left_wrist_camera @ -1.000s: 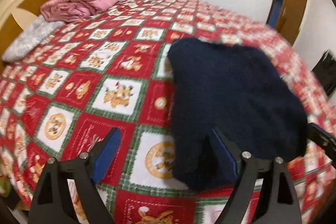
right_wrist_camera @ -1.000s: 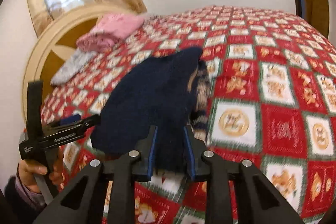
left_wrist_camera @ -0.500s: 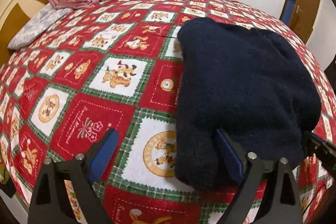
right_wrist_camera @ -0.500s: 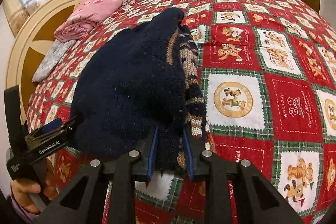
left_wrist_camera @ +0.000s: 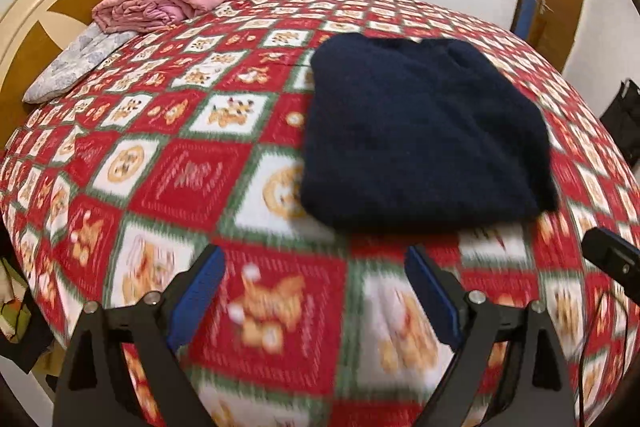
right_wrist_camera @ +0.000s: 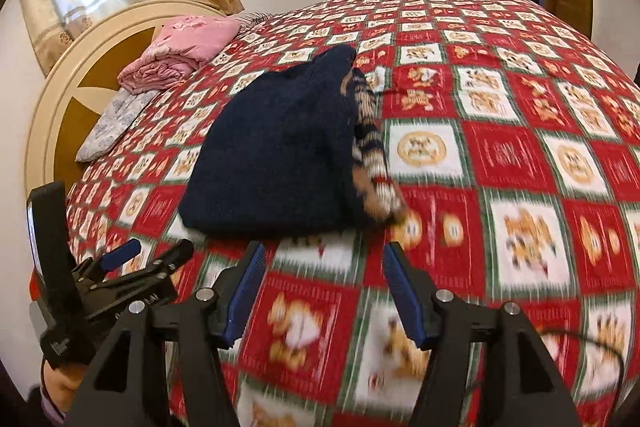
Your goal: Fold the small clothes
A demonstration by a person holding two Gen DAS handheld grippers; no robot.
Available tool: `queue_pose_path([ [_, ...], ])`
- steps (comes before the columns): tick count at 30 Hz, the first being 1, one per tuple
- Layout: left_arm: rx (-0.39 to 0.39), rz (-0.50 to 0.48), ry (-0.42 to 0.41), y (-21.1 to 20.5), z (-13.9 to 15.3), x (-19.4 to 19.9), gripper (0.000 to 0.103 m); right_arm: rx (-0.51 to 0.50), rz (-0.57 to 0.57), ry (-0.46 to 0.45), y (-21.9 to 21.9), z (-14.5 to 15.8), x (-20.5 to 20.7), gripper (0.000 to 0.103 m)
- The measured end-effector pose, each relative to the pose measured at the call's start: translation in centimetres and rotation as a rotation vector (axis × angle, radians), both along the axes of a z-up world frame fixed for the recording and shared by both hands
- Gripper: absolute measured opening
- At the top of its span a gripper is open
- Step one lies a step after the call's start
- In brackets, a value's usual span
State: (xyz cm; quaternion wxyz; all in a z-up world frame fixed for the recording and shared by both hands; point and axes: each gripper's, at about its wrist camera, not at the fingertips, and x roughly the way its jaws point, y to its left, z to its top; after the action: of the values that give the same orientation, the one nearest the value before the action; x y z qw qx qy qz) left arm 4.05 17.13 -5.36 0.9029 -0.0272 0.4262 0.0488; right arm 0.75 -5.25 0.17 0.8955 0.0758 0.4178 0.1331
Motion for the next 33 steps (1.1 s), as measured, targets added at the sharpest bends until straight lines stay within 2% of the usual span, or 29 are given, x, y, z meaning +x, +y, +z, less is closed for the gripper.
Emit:
queue_pose_path([
  [5, 0.046, -0.029, -0.008, -1.8, 0.2, -3.4, 0.094, -0.007, -0.019, 0.054, -0.5, -1.2, -3.7, 0.062],
  [9, 0.025, -0.029, -0.034, -2.4, 1.0, -6.0, 0.094, 0.003, -0.037, 0.069, -1.4, -1.5, -6.1, 0.062],
  [13, 0.032, -0.042, -0.055, -3.0, 1.8, -7.8, 0.094, 0.008, -0.049, 0.056, -1.8, -0.6, -8.2, 0.062],
  [17, 0.046, -0.065, -0.083, -3.5, 2.8, -10.1, 0.094, 0.004, -0.05, -0.011, -1.6, 1.5, -10.8, 0.062],
  [20, 0.085, -0.082, -0.115, -3.7, 3.8, -11.9, 0.095, 0.002, -0.044, -0.06, -1.3, 3.3, -12.3, 0.062],
  [24, 0.118, -0.073, -0.196, -3.3, 5.8, -14.3, 0.099, -0.007, -0.045, -0.133, -0.7, 5.7, -14.1, 0.062],
  [28, 0.168, -0.063, -0.303, -3.6, 8.4, -15.9, 0.103, -0.002, -0.055, -0.25, -0.5, 8.8, -16.6, 0.062],
  [33, 0.165, -0.055, -0.384, -3.9, 10.8, -17.5, 0.103, -0.006, -0.061, -0.367, 0.0, 11.8, -19.3, 0.062],
])
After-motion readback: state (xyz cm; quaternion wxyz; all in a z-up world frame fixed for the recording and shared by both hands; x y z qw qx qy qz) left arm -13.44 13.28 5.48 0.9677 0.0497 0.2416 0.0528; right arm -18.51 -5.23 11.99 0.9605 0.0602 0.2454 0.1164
